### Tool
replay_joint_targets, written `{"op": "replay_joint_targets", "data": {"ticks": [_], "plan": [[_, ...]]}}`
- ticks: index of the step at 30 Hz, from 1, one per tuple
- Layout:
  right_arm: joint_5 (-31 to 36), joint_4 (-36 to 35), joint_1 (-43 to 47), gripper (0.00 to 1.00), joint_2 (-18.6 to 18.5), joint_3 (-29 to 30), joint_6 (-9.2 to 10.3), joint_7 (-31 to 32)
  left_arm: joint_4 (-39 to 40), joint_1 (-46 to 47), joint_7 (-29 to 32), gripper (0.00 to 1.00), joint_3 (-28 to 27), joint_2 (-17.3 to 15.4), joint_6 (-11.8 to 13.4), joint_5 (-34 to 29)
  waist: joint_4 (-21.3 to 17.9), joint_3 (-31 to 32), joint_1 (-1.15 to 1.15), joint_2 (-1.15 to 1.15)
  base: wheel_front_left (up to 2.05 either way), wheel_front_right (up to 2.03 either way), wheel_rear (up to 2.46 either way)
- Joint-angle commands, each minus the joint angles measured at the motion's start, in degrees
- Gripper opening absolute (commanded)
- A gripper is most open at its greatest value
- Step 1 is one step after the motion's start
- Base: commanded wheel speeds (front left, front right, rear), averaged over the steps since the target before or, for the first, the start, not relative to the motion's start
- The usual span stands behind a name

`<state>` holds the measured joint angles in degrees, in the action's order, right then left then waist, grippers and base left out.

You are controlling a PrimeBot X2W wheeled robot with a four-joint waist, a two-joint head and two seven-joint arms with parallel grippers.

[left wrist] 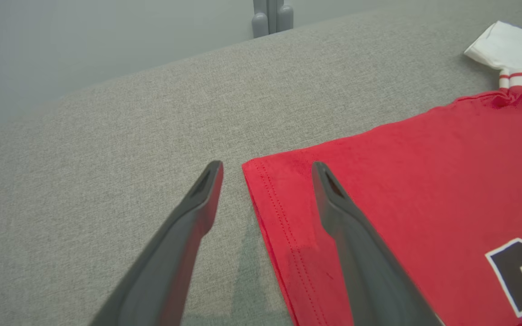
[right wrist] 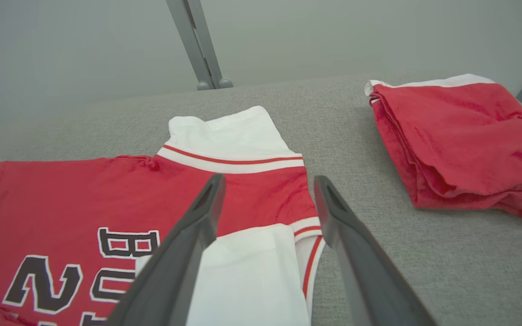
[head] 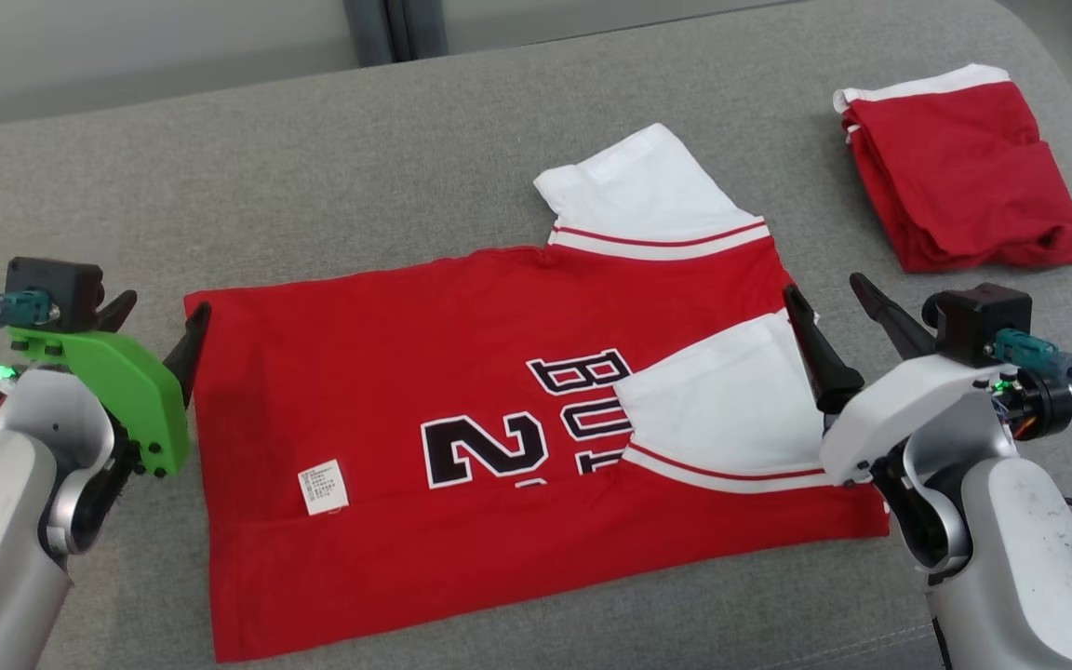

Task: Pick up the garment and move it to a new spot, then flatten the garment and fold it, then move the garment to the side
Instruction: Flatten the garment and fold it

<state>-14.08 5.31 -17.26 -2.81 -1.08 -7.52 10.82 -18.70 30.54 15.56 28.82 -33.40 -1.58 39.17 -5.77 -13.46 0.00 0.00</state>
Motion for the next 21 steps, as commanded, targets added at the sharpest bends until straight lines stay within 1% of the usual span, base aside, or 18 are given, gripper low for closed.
{"op": "replay_joint_targets", "data": {"ticks": [1,9,15,21], "plan": [[0.5,-0.1,-1.4,1.0,-0.2,-0.4,0.08,0.1,-1.4,2.1,0.6,1.0,0.2,-0.4,-0.5,-0.4,-1.4,-4.6,0.0,0.0,0.0,0.0,0.0],[0.5,0.9,-5.2,1.0,-0.2,-2.2,0.08,-0.5,-7.8,8.4,4.7,1.0,0.8,-0.5,-2.6,0.7,-2.2,-9.1,0.0,0.0,0.0,0.0,0.0],[0.0,2.2,-6.7,1.0,-0.6,-2.9,0.08,-1.3,-9.0,9.8,7.0,1.0,1.1,-0.3,-3.1,1.8,-2.4,-10.0,0.0,0.0,0.0,0.0,0.0],[-0.5,3.1,-7.5,1.0,-1.0,-3.1,0.08,-1.6,-8.6,9.8,7.7,1.0,2.0,0.1,-3.8,2.6,-2.5,-10.3,0.0,0.0,0.0,0.0,0.0]]}}
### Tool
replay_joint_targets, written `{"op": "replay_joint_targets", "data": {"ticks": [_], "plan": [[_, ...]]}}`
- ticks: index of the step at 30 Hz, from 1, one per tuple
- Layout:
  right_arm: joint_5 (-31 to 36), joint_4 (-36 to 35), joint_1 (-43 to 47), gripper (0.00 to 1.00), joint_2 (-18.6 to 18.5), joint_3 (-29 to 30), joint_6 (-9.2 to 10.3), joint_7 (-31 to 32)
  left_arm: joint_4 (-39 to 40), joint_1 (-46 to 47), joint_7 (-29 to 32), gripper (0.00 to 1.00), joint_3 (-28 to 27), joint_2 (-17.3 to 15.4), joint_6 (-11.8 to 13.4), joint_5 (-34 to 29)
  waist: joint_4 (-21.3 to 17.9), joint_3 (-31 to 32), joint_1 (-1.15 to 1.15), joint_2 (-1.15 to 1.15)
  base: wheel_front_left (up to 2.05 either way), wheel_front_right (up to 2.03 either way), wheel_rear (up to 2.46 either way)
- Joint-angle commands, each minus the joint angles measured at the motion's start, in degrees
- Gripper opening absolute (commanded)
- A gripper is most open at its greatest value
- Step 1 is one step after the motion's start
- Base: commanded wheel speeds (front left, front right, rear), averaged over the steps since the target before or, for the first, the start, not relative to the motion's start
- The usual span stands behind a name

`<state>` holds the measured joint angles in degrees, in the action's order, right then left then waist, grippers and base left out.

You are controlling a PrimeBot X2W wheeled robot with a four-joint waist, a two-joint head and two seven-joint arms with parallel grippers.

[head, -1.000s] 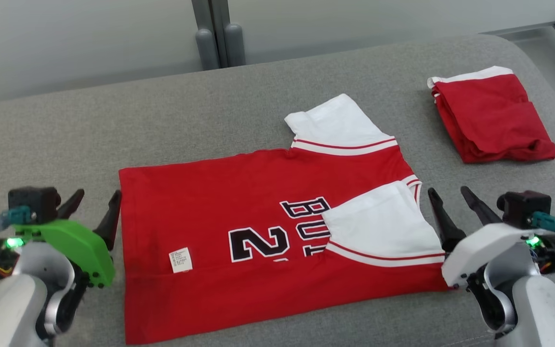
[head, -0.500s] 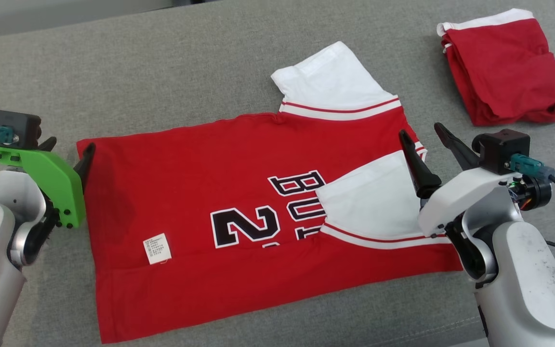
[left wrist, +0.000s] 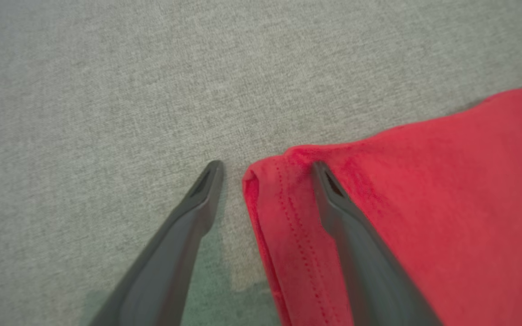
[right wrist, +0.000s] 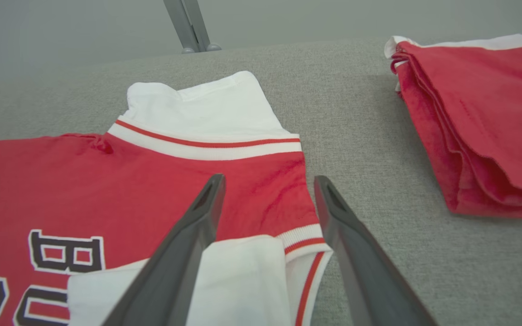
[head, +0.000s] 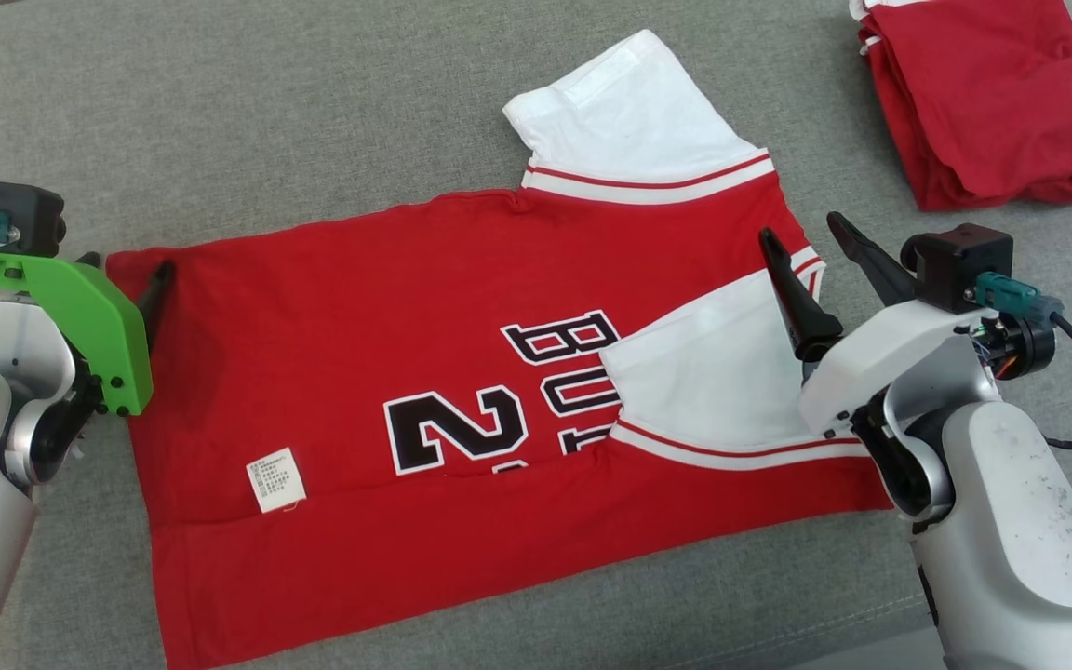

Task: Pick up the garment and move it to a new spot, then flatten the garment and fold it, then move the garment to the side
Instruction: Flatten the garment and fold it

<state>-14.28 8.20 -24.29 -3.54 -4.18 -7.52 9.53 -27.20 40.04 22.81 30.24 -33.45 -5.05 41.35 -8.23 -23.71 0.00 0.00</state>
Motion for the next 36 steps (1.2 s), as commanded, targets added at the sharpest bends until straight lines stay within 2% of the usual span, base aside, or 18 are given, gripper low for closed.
{"op": "replay_joint_targets", "data": {"ticks": [1,2,4,5,10,16,27,36], "plan": [[-0.3,0.3,-0.8,1.0,-0.4,0.0,0.08,-0.2,-0.1,0.2,0.8,0.87,0.8,0.3,-0.5,0.4,0.0,0.0,0.0,0.0,0.0,0.0,0.0],[-0.3,0.4,-1.0,1.0,-0.5,0.0,0.08,-0.2,0.0,0.2,1.1,0.55,1.0,0.3,-0.6,0.4,0.0,-0.1,0.0,0.0,0.0,0.0,0.0],[-0.3,0.5,-1.3,1.0,-0.7,-0.1,0.08,0.1,0.4,0.3,1.3,0.24,1.2,0.5,-0.5,0.5,0.1,-0.1,0.0,0.0,0.0,0.0,0.0],[-0.2,0.4,-1.5,1.0,-0.9,-0.2,0.08,0.4,0.6,0.3,1.3,0.02,1.3,0.5,-0.5,0.5,0.1,-0.1,0.0,0.0,0.0,0.0,0.0],[0.5,0.7,-4.1,1.0,-2.2,-0.3,0.08,1.4,1.9,0.3,-1.2,0.0,0.7,0.6,-0.3,0.1,0.9,0.0,0.0,0.0,0.0,0.0,0.0],[1.8,4.6,-12.6,1.0,-4.1,-0.2,0.08,4.1,4.9,-0.1,-5.1,0.0,0.3,1.6,0.1,-0.2,3.2,-0.7,0.0,0.0,0.0,0.0,0.0],[4.3,23.1,-33.9,1.0,-5.6,0.1,0.08,12.1,10.2,1.9,-9.2,0.0,1.3,5.4,-0.2,-0.6,10.9,-6.0,0.0,0.0,0.0,0.0,0.0],[8.7,37.9,-40.8,1.0,-6.0,2.3,0.08,12.0,10.5,4.1,-12.1,0.0,2.9,8.3,-0.9,-1.3,14.0,-8.9,0.0,0.0,0.0,0.0,0.0]]}}
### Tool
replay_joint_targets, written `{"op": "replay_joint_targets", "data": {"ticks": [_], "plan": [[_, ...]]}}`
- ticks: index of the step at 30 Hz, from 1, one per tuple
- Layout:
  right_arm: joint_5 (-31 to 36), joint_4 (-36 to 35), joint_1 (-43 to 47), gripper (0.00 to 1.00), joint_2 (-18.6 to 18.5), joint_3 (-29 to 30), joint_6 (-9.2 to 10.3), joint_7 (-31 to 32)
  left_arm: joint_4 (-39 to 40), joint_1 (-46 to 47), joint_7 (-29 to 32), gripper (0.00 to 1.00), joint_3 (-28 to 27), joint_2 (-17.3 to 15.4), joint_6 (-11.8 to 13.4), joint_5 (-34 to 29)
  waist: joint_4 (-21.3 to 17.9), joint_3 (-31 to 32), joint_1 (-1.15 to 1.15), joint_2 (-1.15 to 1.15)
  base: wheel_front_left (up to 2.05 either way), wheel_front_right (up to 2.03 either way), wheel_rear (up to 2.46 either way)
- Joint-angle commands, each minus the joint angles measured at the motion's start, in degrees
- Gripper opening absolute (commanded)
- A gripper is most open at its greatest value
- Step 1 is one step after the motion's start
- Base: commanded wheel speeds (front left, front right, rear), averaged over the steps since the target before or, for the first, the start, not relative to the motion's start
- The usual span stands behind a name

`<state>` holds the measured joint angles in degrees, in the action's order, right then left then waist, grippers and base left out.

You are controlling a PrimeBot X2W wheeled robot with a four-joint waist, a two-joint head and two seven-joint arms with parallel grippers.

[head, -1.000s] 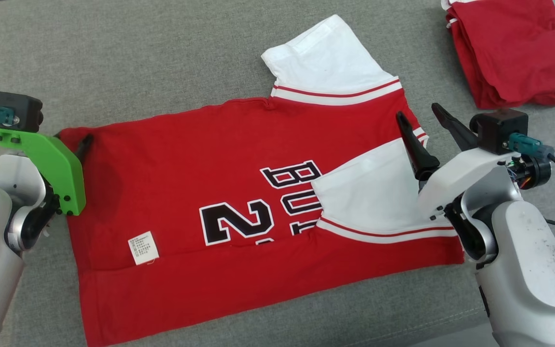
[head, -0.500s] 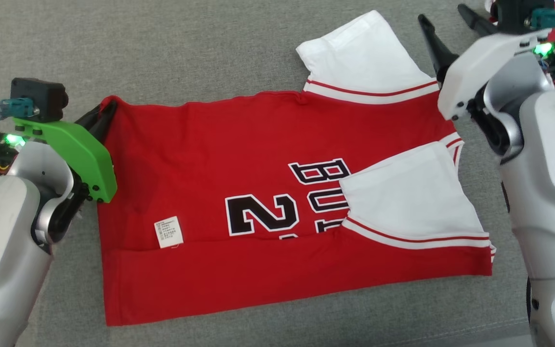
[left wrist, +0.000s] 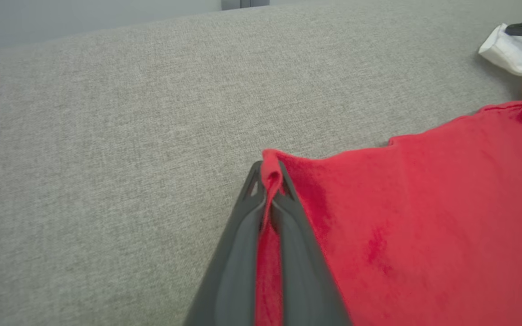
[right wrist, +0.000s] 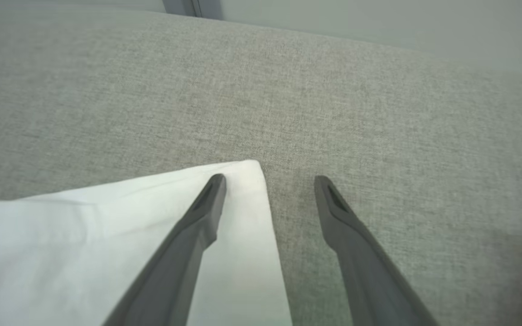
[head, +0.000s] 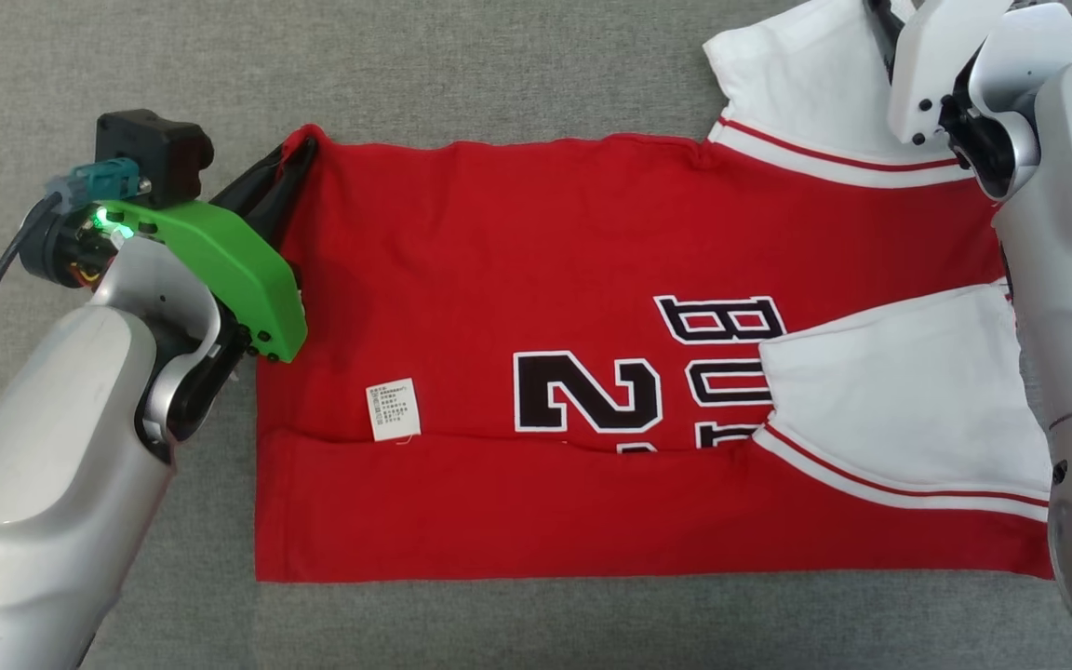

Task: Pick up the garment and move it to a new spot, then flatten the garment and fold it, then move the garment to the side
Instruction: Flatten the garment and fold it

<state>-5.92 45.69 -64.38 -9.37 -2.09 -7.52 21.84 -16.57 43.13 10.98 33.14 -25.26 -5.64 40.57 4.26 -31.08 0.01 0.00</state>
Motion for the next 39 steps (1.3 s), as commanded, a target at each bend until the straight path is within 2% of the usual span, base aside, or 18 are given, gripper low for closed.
{"op": "replay_joint_targets", "data": {"ticks": [1,6,7,8,10,13,14,19,29,34,39], "plan": [[0.4,1.5,-0.9,1.0,0.0,0.3,0.08,-0.5,-0.3,1.1,-0.5,0.0,0.1,0.3,-0.3,-0.5,1.6,-1.6,-0.01,0.0,0.0,0.0,0.0],[0.6,6.0,-0.9,1.0,1.0,-2.2,0.03,-0.5,-1.2,1.8,-1.0,0.0,0.6,0.4,-0.6,-0.2,1.4,-1.6,-0.01,0.0,0.0,0.0,0.0],[0.8,6.5,-1.0,0.59,1.1,-3.0,-0.06,-0.7,-1.3,1.8,-1.0,0.0,0.6,0.3,-0.7,-0.1,1.2,-1.5,-0.01,0.0,0.0,0.0,0.0],[1.0,7.0,-1.0,0.41,1.1,-4.1,-0.11,-0.8,-1.5,1.9,-1.0,0.0,0.7,0.2,-0.7,0.0,1.1,-1.5,-0.01,0.0,0.0,0.0,0.0],[1.5,7.8,-1.3,0.23,0.8,-6.0,-0.11,-0.7,-1.7,2.0,-1.1,0.0,0.6,-0.1,-0.8,0.2,0.7,-1.4,-0.01,0.0,0.0,0.0,0.0],[2.6,8.6,-1.5,0.09,0.1,-8.6,-0.1,-1.2,-1.9,2.3,-1.1,0.0,0.6,-0.4,-0.9,0.4,0.3,-1.2,-0.01,0.0,0.0,0.0,0.0],[2.8,8.9,-1.7,0.0,-0.1,-9.1,-0.04,-1.2,-2.0,2.5,-1.1,0.0,0.7,-0.5,-0.8,0.5,0.1,-1.2,-0.01,0.0,0.0,0.0,0.0],[2.6,9.3,-2.4,0.0,0.3,-10.5,-0.03,-3.8,-2.7,2.7,-1.7,0.0,0.7,-0.7,-0.9,0.7,-0.5,-0.6,-0.01,0.0,0.0,0.0,0.0],[-0.9,8.7,-2.1,0.0,1.8,-9.2,0.05,-14.1,-6.0,0.2,-4.5,0.0,0.1,-1.2,-1.1,1.4,-2.8,4.7,-0.01,0.0,0.0,0.0,0.0],[-4.7,7.0,2.4,0.0,1.5,-9.6,0.05,-19.5,-6.7,-3.4,-6.7,0.0,0.0,-1.5,-1.2,2.4,-4.2,9.3,-0.01,0.0,0.0,0.0,0.0],[-8.7,2.4,10.3,0.0,0.1,-9.9,0.05,-23.7,-4.9,-9.5,-9.2,0.0,-0.3,-2.4,-0.6,3.7,-5.1,13.9,-0.01,0.0,0.0,0.0,0.0]]}}
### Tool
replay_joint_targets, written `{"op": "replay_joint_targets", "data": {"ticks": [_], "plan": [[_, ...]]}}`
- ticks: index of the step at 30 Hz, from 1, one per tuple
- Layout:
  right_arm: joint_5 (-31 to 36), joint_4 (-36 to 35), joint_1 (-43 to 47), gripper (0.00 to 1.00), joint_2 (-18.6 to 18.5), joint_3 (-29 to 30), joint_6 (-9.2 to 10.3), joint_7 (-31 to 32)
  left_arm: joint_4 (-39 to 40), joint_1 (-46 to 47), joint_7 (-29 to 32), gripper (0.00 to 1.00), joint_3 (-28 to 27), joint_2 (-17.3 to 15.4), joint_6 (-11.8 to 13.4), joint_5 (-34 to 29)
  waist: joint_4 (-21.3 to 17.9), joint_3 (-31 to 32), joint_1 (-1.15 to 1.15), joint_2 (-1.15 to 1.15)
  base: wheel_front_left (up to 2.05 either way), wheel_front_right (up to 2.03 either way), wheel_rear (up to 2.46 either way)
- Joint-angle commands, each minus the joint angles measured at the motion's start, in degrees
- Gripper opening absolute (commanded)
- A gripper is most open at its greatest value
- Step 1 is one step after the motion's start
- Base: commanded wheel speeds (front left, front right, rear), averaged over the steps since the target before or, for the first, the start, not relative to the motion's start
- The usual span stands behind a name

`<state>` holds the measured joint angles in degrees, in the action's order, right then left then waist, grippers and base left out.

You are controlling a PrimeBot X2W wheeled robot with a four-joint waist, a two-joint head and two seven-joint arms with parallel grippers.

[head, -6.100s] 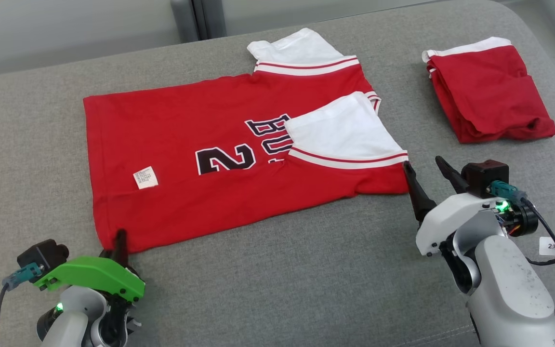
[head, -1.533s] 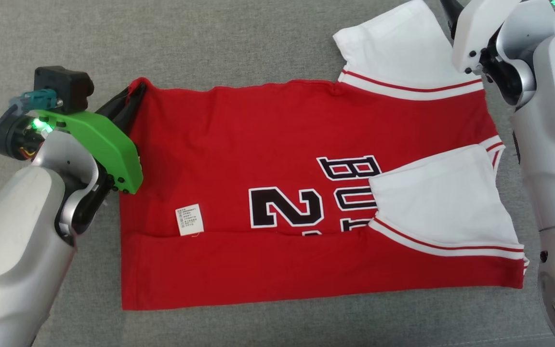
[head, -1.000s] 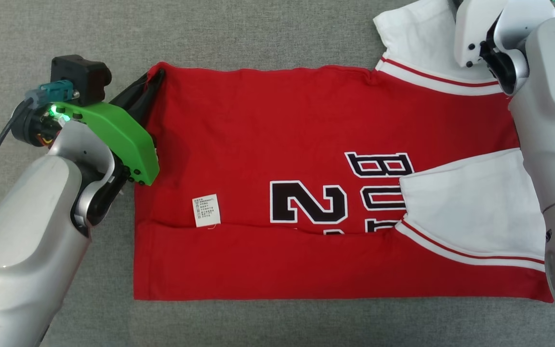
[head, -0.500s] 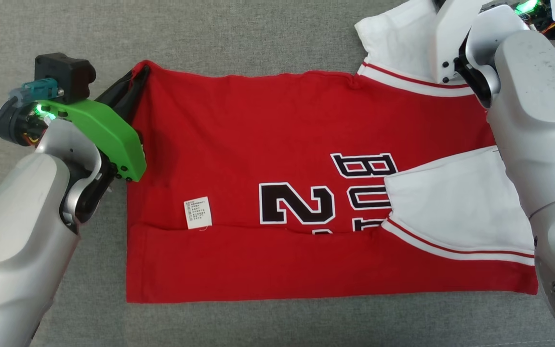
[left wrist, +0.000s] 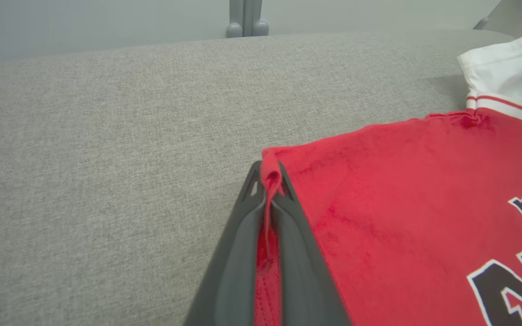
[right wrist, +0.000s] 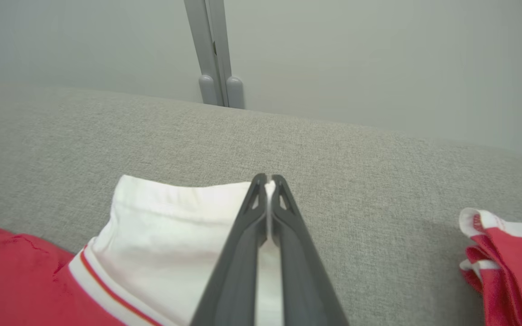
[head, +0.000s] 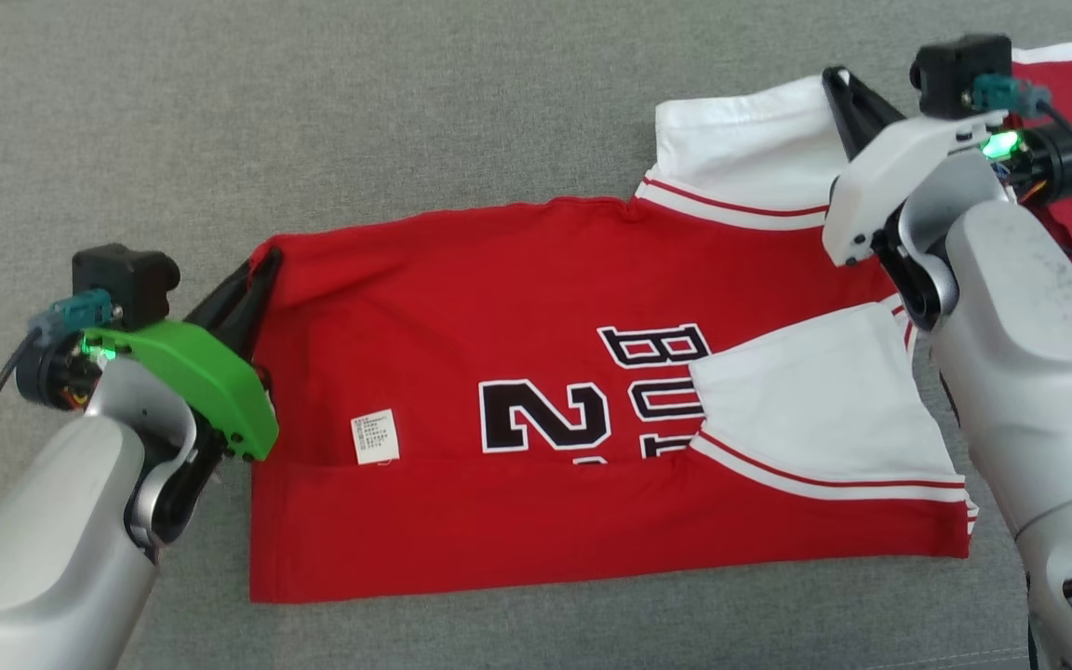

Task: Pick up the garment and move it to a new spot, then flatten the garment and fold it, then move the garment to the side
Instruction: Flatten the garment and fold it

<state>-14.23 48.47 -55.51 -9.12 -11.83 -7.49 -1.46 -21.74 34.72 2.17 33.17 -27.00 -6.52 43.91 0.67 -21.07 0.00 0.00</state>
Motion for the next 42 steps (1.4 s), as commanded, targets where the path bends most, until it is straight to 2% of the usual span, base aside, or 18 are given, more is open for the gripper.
{"op": "replay_joint_targets", "data": {"ticks": [1,8,16,20,25,26,27,28,29,35,42], "plan": [[-1.1,-1.6,3.1,0.0,-0.4,-0.2,0.02,-0.9,0.7,-2.3,-0.8,0.0,-0.4,-0.9,0.5,0.6,-1.7,4.7,0.0,0.0,0.0,0.0,0.0],[-5.5,-15.5,18.3,0.0,-1.6,1.1,0.02,-1.0,5.8,-10.8,-4.2,0.0,-2.0,-2.0,3.1,2.5,-2.5,9.7,0.0,0.0,0.0,0.0,0.0],[-3.4,-34.4,34.5,0.0,0.1,5.7,0.02,4.4,11.2,-19.4,-7.0,0.0,-2.9,-1.8,5.4,5.0,-3.0,11.8,0.0,0.0,0.0,0.0,0.0],[-2.3,-39.7,41.0,0.0,2.1,8.6,0.02,7.0,10.6,-22.7,-8.5,0.0,-3.3,-1.4,6.3,6.0,-3.0,12.1,0.0,0.0,0.0,0.0,0.0],[-0.8,-42.3,46.0,0.0,4.1,10.4,0.02,7.9,8.2,-25.1,-10.7,0.0,-4.0,-0.3,6.5,7.2,-3.1,12.2,0.0,0.0,0.0,0.0,0.0],[-0.4,-42.5,46.8,0.04,4.3,10.8,0.02,7.8,7.6,-25.4,-11.1,0.13,-4.0,0.2,6.5,7.5,-3.2,12.3,0.0,0.0,0.0,0.0,0.0],[-0.1,-42.6,47.3,0.25,4.5,10.9,0.02,7.7,7.3,-25.8,-11.4,0.4,-4.1,0.5,6.5,7.8,-3.2,12.4,0.0,0.0,0.0,0.0,0.0],[0.3,-42.7,48.0,0.54,4.8,11.0,0.02,7.5,7.0,-26.3,-12.0,0.91,-4.2,0.8,6.5,8.0,-3.3,12.4,0.0,0.0,0.0,0.0,0.0],[0.4,-42.8,48.4,0.99,5.0,11.2,0.02,7.3,6.7,-26.6,-12.4,1.0,-4.4,1.1,6.4,8.4,-3.3,12.5,0.0,0.0,0.0,0.0,0.0],[0.9,-43.2,51.8,1.0,5.7,14.4,0.02,6.4,6.3,-29.6,-15.5,1.0,-5.2,2.7,7.3,7.5,-3.2,13.6,0.0,0.0,0.0,0.0,0.0],[1.4,-44.3,53.8,1.0,6.1,17.9,0.02,7.1,9.8,-33.2,-17.3,1.0,-9.8,5.7,9.6,5.5,-2.4,15.5,0.0,0.0,0.0,0.0,0.0]]}}
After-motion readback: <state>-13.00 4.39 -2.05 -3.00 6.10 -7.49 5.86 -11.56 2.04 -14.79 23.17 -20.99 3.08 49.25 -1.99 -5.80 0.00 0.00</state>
